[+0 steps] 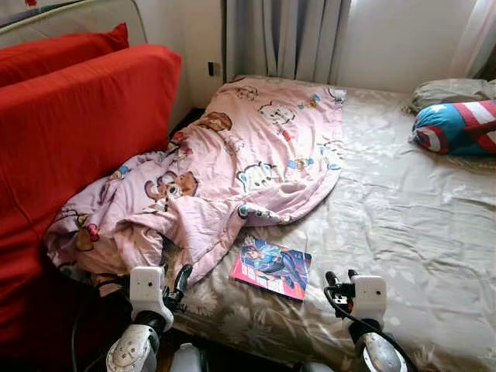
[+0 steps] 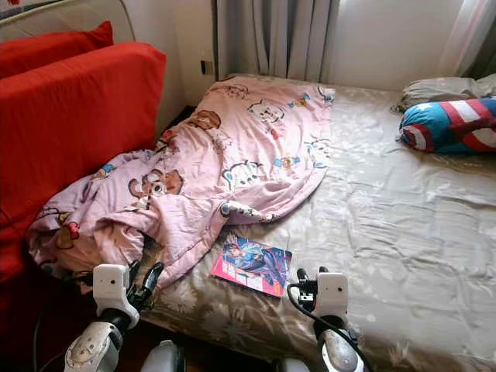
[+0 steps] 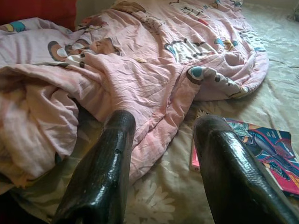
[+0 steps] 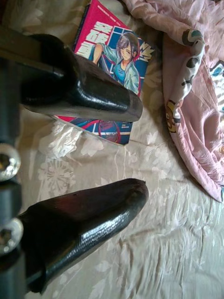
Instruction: Clean up the room
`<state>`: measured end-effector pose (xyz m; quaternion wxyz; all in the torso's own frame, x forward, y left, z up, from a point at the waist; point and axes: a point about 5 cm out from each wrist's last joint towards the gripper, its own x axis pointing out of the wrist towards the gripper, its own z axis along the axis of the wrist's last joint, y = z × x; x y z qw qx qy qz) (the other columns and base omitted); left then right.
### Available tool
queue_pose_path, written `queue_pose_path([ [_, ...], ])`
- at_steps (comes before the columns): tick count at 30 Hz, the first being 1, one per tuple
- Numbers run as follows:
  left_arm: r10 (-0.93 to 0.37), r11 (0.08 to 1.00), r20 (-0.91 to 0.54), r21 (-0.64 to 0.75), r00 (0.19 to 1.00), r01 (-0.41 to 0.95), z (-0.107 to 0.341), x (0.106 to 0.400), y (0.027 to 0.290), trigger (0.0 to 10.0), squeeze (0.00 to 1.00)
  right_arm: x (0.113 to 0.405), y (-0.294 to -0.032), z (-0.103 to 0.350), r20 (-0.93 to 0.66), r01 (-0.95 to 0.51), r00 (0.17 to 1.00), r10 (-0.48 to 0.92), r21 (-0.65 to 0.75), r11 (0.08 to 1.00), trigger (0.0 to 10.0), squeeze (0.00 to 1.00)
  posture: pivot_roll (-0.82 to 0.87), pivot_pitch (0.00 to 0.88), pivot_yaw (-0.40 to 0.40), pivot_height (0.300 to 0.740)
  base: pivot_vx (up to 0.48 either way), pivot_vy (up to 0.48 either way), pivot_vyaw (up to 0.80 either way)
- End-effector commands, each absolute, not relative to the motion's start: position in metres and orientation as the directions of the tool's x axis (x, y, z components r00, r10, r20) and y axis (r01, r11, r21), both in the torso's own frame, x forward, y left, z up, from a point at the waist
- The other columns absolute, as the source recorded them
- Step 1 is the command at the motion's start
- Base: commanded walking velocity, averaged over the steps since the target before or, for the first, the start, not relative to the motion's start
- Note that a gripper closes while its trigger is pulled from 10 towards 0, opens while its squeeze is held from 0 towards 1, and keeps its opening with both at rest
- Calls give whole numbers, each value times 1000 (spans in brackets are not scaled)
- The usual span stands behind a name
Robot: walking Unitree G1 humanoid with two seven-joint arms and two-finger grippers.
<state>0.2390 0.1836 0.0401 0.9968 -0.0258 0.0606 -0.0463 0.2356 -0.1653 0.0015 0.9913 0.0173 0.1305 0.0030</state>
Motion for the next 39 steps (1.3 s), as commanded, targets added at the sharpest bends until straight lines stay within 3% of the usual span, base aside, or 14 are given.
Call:
queue_pose_path([
  [1, -90, 995, -117, -59, 989, 83, 41, 240, 185, 10000, 0, 237, -165, 3, -250, -1, 968, 10, 35, 999, 10000, 0, -46, 44, -24, 645, 0, 0, 0],
  [39, -90, 995, -122, -50, 988, 84, 43, 239, 190, 10000, 0, 245, -148, 2, -248, -72, 965, 85, 61, 996, 10000, 0, -23, 48, -6, 630, 0, 0, 0],
])
